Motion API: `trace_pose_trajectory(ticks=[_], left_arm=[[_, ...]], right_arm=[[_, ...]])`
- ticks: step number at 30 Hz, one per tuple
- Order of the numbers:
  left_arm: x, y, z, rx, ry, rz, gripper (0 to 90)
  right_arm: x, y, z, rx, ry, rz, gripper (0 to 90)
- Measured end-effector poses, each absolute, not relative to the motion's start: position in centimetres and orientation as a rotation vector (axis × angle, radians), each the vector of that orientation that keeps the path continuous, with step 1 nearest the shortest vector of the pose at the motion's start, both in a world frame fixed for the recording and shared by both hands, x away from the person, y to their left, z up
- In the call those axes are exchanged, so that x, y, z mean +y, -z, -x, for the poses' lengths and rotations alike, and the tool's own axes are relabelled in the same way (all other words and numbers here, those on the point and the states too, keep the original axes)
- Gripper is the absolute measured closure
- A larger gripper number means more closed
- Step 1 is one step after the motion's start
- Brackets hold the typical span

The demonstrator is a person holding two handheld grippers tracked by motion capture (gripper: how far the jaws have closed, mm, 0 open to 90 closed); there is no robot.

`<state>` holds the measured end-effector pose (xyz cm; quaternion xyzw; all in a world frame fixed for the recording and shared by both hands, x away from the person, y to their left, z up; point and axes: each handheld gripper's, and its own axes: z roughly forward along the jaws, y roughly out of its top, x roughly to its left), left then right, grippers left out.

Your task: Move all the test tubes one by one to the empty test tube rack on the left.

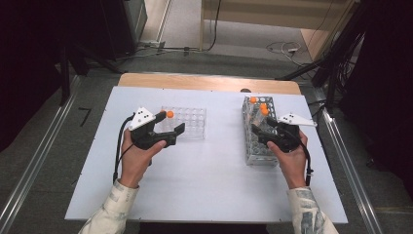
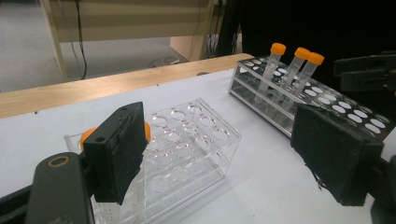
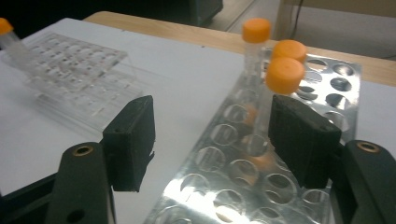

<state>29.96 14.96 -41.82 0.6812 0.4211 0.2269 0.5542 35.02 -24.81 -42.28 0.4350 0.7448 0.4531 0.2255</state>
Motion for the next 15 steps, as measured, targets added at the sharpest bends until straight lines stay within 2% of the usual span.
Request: trace_pose_trajectory(ticks=[8, 15], left_arm=[[14.6, 41.8, -29.7, 0.975, -0.525, -1.614, 19.3], [14.4, 41.9, -29.6, 0.974, -0.525, -1.622, 19.3]], right_arm=[[-25.9, 43.3, -37.3, 2.024, -1.160, -1.275, 39.9], [-26.0, 42.8, -38.7, 2.048, -1.110, -1.275, 56.9]])
